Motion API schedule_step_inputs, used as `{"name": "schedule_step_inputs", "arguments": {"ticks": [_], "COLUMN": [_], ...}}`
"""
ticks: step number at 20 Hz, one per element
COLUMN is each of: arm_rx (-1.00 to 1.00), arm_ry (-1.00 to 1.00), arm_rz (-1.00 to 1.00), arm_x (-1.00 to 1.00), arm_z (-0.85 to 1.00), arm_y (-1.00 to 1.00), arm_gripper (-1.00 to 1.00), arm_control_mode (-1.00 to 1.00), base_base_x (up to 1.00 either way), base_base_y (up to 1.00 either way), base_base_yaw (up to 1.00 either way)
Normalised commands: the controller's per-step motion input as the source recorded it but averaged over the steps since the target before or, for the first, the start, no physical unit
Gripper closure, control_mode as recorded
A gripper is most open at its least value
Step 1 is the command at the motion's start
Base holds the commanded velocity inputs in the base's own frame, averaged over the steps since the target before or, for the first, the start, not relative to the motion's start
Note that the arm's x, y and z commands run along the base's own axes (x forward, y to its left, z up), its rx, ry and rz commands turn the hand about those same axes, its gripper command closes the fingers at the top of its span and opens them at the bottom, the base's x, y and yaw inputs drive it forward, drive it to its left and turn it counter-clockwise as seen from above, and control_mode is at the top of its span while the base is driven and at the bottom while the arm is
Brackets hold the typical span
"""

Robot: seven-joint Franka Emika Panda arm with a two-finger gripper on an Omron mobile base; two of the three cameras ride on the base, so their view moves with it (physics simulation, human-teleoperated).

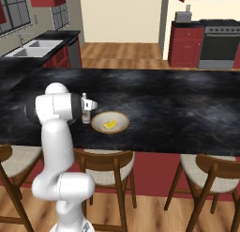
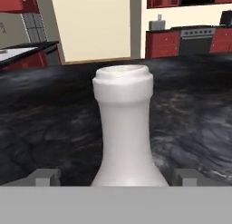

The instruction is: There is a bowl on the dining counter. Grab a lemon wedge from the fridge and place it in the bowl. Then get the liquor bottle and glass cup from the cabinet and place them next to the bowl.

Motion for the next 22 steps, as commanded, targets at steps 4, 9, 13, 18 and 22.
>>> {"name": "schedule_step_inputs", "arguments": {"ticks": [4,9,13,18,22], "arm_rx": [0.03,0.07,0.10,0.11,0.05], "arm_ry": [-0.08,-0.17,-0.21,-0.16,-0.04], "arm_rz": [0.00,0.00,0.00,0.00,0.00], "arm_x": [-0.28,-0.30,-0.36,-0.42,-0.70], "arm_z": [0.52,0.95,1.00,1.00,1.00], "arm_y": [0.00,-0.01,-0.11,-0.20,-0.42], "arm_gripper": [-1.00,-1.00,-1.00,-1.00,-1.00], "arm_control_mode": [-1.00,-1.00,-1.00,-1.00,-1.00], "base_base_x": [0.00,0.00,0.00,0.00,0.00], "base_base_y": [0.00,0.00,0.00,0.00,0.00], "base_base_yaw": [0.00,0.00,0.00,0.00,0.00]}}
